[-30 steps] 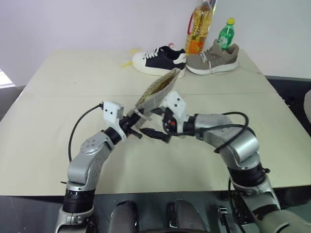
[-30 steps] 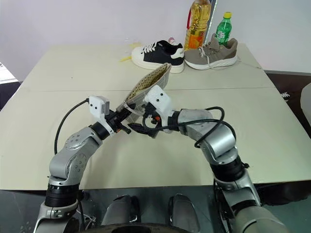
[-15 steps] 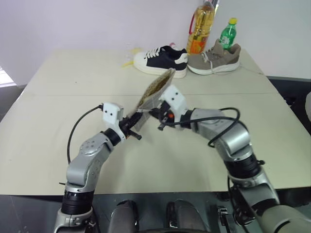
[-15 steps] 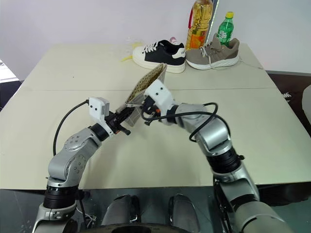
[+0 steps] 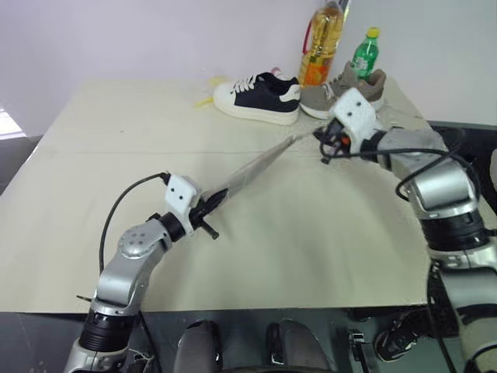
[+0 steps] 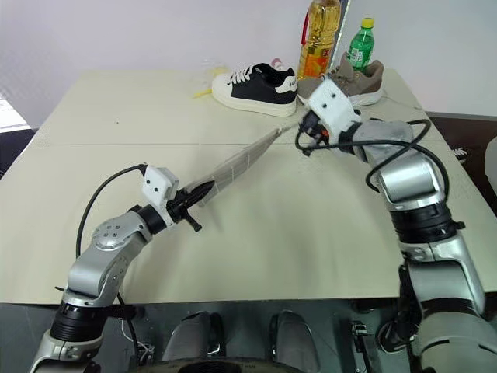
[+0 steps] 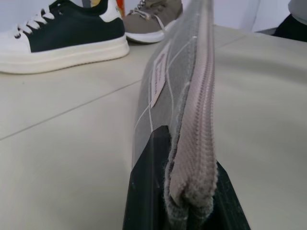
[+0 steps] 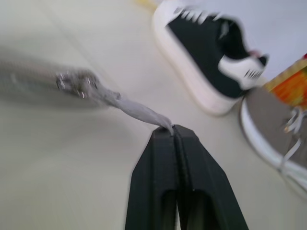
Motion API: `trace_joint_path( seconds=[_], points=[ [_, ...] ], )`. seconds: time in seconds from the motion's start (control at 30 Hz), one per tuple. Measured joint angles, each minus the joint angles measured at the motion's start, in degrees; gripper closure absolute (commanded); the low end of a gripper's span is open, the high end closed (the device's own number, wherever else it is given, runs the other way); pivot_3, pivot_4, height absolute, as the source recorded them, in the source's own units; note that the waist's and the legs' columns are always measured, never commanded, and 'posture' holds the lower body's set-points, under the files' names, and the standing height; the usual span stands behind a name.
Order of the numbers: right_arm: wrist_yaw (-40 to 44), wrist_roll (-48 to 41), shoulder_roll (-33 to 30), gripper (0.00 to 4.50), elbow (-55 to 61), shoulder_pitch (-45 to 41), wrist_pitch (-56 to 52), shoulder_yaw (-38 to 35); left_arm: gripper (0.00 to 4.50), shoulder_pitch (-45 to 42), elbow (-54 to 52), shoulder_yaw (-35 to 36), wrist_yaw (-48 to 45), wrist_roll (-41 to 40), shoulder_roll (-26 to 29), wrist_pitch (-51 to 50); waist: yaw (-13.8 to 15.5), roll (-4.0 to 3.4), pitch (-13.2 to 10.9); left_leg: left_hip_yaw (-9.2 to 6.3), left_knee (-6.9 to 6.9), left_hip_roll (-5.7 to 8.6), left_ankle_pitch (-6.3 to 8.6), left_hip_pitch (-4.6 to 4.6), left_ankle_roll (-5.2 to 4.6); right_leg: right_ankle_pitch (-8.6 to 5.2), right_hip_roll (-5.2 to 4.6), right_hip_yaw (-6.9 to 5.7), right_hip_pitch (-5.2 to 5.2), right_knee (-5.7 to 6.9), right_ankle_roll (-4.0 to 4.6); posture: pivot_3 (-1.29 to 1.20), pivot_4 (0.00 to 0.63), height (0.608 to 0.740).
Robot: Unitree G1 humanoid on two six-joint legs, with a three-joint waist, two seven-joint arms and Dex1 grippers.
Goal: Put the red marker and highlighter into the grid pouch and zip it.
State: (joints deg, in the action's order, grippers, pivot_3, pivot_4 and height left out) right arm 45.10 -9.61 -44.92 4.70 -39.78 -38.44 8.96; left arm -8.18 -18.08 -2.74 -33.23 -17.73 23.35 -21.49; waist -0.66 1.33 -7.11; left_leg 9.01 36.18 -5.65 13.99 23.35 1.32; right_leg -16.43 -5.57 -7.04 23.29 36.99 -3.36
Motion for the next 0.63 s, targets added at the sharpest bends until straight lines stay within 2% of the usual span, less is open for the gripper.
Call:
trace_joint_path(
  seconds=[0.1, 0.2, 0.3, 0.5, 0.63],
  points=[
    [7.06, -2.45, -3.18, 1.62, 4.38, 7.92, 1.93, 0.12, 1.54, 1.98, -0.04, -0.13, -1.67, 0.63, 2.74, -0.04, -0.07, -0.05, -0.03, 0.00, -0.01, -0.01, 0.00, -0.01, 0.00, 0.00, -0.01, 0.00, 0.02, 0.00, 0.00, 0.00, 0.150, 0.705],
    [12.30, -3.19, -7.18, 1.62, 8.31, 15.96, 7.07, -0.51, 1.54, 5.27, -0.83, 0.69, -2.69, 1.00, 5.96, -0.13, -0.15, -0.08, -0.05, -0.01, -0.02, -0.03, 0.01, -0.04, 0.00, 0.00, -0.01, 0.01, 0.02, 0.00, 0.00, 0.00, 0.150, 0.705],
    [15.04, -4.16, -8.92, 1.62, 8.07, 22.20, 11.16, -2.75, 1.54, 11.61, -1.79, 5.30, -3.88, 0.38, 9.32, -0.38, -0.33, -0.08, -0.07, 0.00, -0.02, -0.05, 0.01, -0.07, 0.00, -0.01, -0.02, 0.02, 0.02, 0.00, 0.00, 0.00, 0.150, 0.705],
    [13.33, -4.60, -6.35, 1.62, -0.90, 23.07, 17.04, -8.33, 1.54, 19.52, -0.91, 14.70, -2.87, -0.38, 10.47, 0.14, 0.07, -0.08, -0.11, -0.08, 0.01, -0.08, 0.03, -0.13, 0.01, -0.11, -0.11, 0.00, 0.14, -0.09, 0.20, 0.00, 0.150, 0.705],
    [11.28, -6.54, -1.65, 1.62, -6.91, 21.99, 17.91, -11.89, 1.54, 22.70, 1.56, 20.22, -1.52, -0.54, 9.63, 2.27, 0.05, -0.08, -0.12, -0.06, -0.02, -0.06, 0.04, -0.06, 0.00, -0.04, -0.14, 0.00, 0.11, -0.10, 0.07, 0.00, 0.150, 0.705]
  ],
)
